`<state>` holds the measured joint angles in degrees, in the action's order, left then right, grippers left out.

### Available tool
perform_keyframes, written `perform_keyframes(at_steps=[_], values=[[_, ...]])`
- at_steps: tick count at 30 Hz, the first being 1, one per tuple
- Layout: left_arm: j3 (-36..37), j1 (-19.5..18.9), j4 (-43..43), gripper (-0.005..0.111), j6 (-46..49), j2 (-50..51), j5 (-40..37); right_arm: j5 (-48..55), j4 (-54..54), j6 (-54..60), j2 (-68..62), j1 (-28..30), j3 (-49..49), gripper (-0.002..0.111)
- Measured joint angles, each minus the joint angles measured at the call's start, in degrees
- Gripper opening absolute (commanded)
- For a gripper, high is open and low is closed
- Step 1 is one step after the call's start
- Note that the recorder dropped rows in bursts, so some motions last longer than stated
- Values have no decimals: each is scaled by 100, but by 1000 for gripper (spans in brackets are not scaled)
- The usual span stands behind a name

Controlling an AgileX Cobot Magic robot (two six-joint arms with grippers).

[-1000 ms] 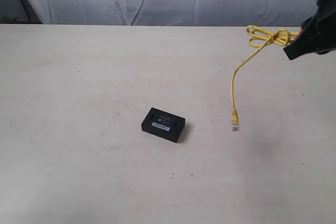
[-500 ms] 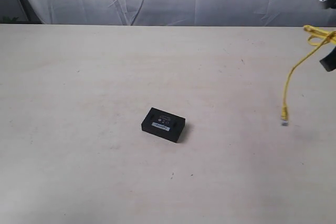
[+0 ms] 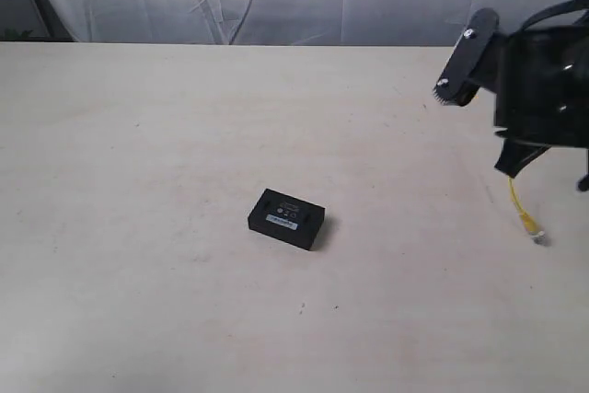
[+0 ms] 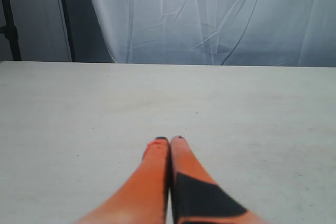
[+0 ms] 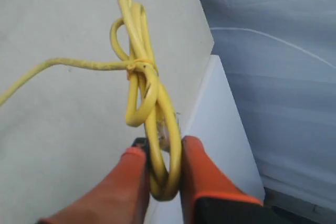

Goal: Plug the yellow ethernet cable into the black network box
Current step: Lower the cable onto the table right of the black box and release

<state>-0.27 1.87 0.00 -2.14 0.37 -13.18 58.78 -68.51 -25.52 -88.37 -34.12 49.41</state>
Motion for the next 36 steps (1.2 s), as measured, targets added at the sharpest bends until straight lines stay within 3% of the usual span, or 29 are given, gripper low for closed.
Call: perform_keyframes(at_steps=[9,13,23,25,27,32,36], values=[[0,0,0,0,0,0,0,-884,-64,-1362,-1330,-736,0,-1],[0,0,0,0,0,0,0,-1491,104,-1959,-1629,-789,0,-1],[0,0,0,0,0,0,0,-1812,1231,-2267,-1702,-814,0,0],[0,0,0,0,0,0,0,-1824,1469,-2254,-1702,-814,0,9],[0,0,0,0,0,0,0,-1897,1701,-2217,-1702,-814,0,25],[0,0,0,0,0,0,0,-2146,2222,-2086,-1690,-814,0,73],[0,0,0,0,0,0,0,-2216,2582,-1817,-1451,-827,0,76]])
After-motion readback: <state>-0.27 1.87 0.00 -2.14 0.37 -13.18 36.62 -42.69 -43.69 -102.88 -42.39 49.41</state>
